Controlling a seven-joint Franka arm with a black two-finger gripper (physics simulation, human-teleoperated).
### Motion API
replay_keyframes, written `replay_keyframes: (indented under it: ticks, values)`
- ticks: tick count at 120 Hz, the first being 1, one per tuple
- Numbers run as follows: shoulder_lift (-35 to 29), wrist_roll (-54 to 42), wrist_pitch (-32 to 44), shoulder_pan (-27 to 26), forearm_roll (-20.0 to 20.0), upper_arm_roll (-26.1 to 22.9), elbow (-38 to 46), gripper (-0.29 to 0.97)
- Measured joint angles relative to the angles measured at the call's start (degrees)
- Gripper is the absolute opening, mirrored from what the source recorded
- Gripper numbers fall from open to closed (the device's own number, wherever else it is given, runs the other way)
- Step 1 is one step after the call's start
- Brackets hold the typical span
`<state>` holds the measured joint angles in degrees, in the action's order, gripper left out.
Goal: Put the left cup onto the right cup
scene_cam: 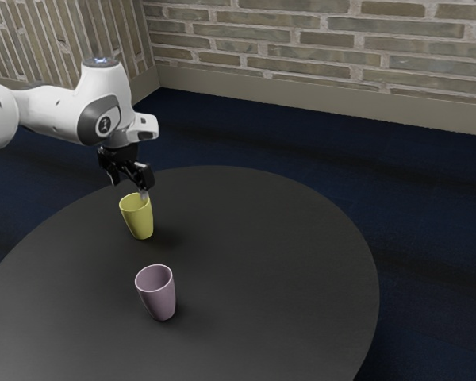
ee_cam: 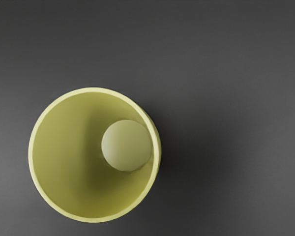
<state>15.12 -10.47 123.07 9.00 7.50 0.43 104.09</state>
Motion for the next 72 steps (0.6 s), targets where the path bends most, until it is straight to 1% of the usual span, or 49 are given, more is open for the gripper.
replay_keyframes:
  ticks: [72]
  values:
    - [2.7, -2.5, 2.4, 0.1, -0.5, -0.2, -0.1, 0.68]
